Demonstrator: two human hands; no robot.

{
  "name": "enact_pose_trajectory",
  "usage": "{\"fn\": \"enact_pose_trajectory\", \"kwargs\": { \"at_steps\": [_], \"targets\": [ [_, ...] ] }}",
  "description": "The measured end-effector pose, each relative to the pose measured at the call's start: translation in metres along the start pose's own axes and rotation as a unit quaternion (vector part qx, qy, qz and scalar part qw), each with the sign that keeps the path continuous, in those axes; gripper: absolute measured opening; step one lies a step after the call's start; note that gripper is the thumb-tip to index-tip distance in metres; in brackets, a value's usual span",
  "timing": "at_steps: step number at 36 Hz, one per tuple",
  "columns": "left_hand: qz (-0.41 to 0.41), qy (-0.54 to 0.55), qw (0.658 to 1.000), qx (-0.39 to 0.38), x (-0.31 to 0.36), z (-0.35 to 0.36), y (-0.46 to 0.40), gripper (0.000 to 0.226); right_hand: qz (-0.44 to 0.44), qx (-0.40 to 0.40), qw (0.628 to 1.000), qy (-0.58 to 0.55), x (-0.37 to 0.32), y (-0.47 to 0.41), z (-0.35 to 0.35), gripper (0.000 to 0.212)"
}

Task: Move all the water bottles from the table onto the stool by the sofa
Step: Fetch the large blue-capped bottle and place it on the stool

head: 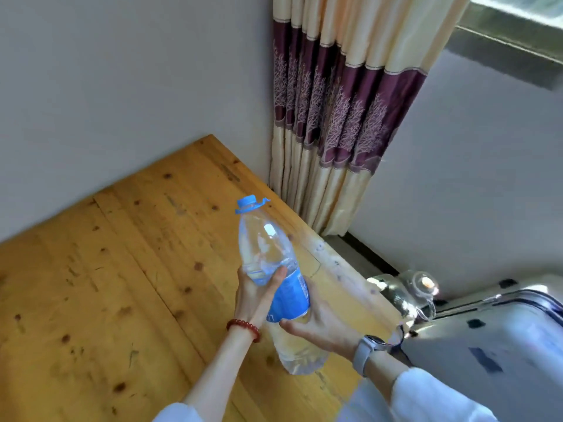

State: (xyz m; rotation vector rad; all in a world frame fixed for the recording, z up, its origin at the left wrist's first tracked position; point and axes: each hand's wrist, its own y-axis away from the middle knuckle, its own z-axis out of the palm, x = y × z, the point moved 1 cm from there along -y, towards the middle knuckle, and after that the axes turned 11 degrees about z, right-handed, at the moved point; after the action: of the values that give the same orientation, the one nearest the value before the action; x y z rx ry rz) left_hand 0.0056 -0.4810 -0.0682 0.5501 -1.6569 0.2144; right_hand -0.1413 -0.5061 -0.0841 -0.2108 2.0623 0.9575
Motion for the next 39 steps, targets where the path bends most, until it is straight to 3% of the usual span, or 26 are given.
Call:
{"fn": "enact_pose_trajectory", "kwargs": {
  "at_steps": [5,7,11,14,18,24,34,39],
  "targets": [
    [0.070,0.016,0.995,-0.070,0.031,0.074,0.040,0.071,-0.019,0.101,0.995,-0.010,0.029,0.069,-0.051,0.069],
    [0.091,0.036,0.989,-0.107,0.045,0.112,0.063,0.081,-0.022,0.143,0.989,-0.035,0.045,0.108,-0.072,0.066],
    [0.127,0.053,0.970,-0.202,0.066,0.188,0.132,0.088,0.036,0.205,0.975,-0.077,0.102,0.197,-0.104,0.067],
    [0.128,0.027,0.953,-0.272,0.073,0.247,0.199,0.078,0.064,0.254,0.961,-0.086,0.154,0.273,-0.125,0.073],
    [0.127,-0.002,0.919,-0.374,0.073,0.329,0.295,0.103,0.124,0.327,0.928,-0.125,0.232,0.381,-0.139,0.079],
    [0.145,-0.013,0.834,-0.532,0.070,0.438,0.453,0.091,0.194,0.442,0.850,-0.212,0.339,0.528,-0.132,0.080],
    [0.182,-0.049,0.658,-0.729,0.041,0.584,0.726,0.066,0.317,0.598,0.656,-0.334,0.505,0.734,-0.099,0.079],
    [0.176,-0.083,0.593,-0.782,0.017,0.649,0.861,0.084,0.330,0.637,0.582,-0.383,0.583,0.829,-0.087,0.086]
  ]
}}
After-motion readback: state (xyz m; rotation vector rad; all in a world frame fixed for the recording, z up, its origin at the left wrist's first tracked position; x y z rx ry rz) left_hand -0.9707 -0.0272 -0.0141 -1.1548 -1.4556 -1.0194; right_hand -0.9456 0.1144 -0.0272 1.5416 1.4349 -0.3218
